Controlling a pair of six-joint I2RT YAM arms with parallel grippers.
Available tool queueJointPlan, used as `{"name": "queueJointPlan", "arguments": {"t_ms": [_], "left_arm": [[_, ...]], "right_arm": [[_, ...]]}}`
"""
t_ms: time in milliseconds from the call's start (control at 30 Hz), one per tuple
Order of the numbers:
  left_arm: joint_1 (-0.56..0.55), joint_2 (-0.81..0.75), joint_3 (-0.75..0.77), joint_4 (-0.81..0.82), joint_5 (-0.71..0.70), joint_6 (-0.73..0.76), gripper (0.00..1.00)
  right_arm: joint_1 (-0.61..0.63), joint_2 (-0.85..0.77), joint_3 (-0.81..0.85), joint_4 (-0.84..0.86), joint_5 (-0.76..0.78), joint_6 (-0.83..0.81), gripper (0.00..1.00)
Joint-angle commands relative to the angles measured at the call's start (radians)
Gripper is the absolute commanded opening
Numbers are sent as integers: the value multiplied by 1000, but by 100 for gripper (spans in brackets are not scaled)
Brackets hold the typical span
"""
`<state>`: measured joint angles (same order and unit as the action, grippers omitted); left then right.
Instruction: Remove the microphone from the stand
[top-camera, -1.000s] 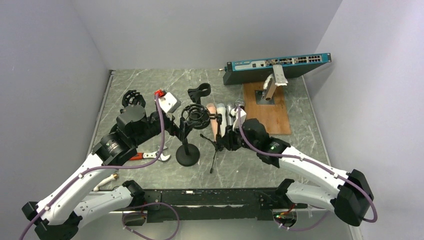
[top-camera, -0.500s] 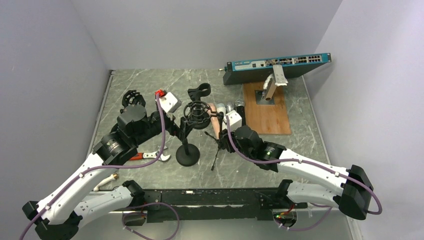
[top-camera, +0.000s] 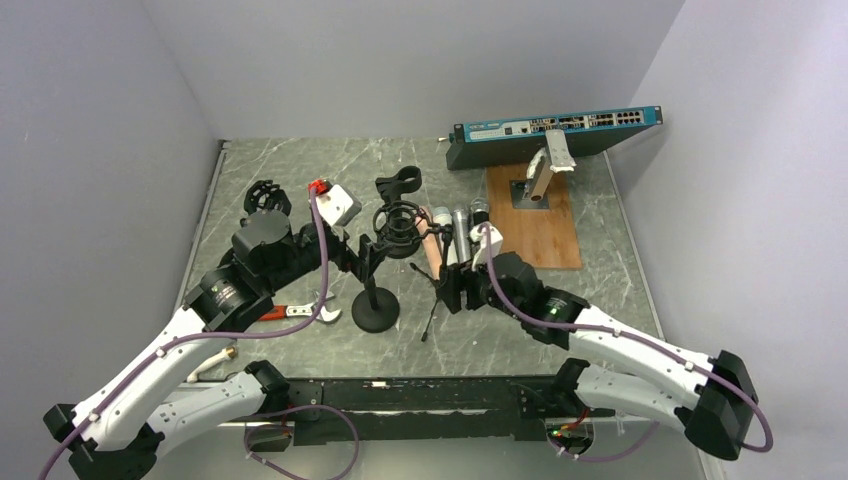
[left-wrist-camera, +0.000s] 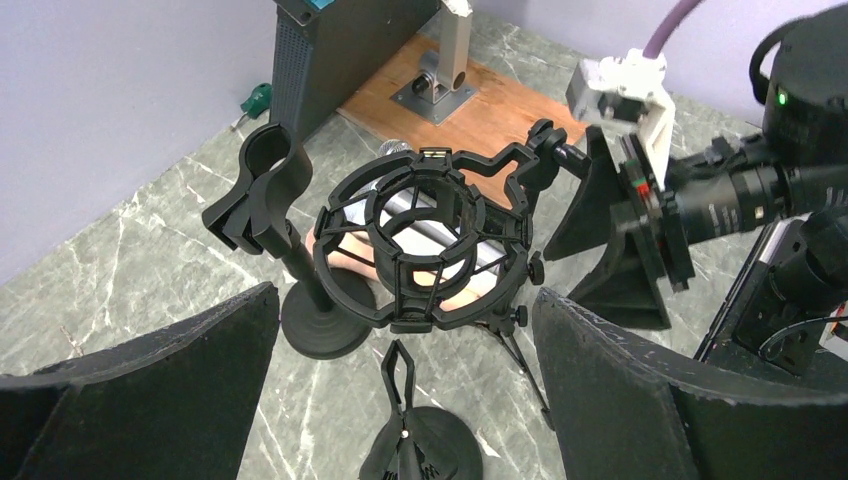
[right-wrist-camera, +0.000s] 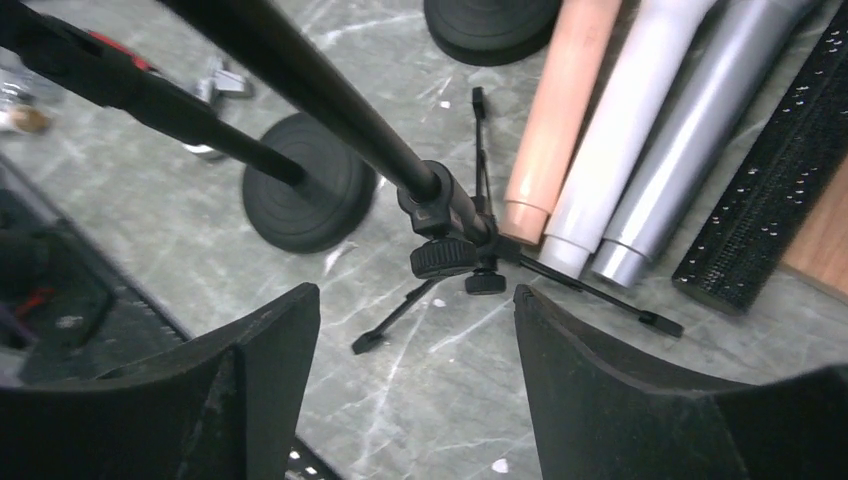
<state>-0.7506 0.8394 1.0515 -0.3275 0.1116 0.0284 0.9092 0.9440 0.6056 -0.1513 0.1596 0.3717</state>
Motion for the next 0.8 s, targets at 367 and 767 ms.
{"name": "queueJointPlan", "arguments": {"t_ms": [367,767], "left_arm": [[-4,-29,35,17,3,-13,99],[-6,-27,35,15,-1,-11,99]], "right_arm": [[-416,99,-45,299,-878,355,59],[-431,215,-19,366,-899,374,40]]}}
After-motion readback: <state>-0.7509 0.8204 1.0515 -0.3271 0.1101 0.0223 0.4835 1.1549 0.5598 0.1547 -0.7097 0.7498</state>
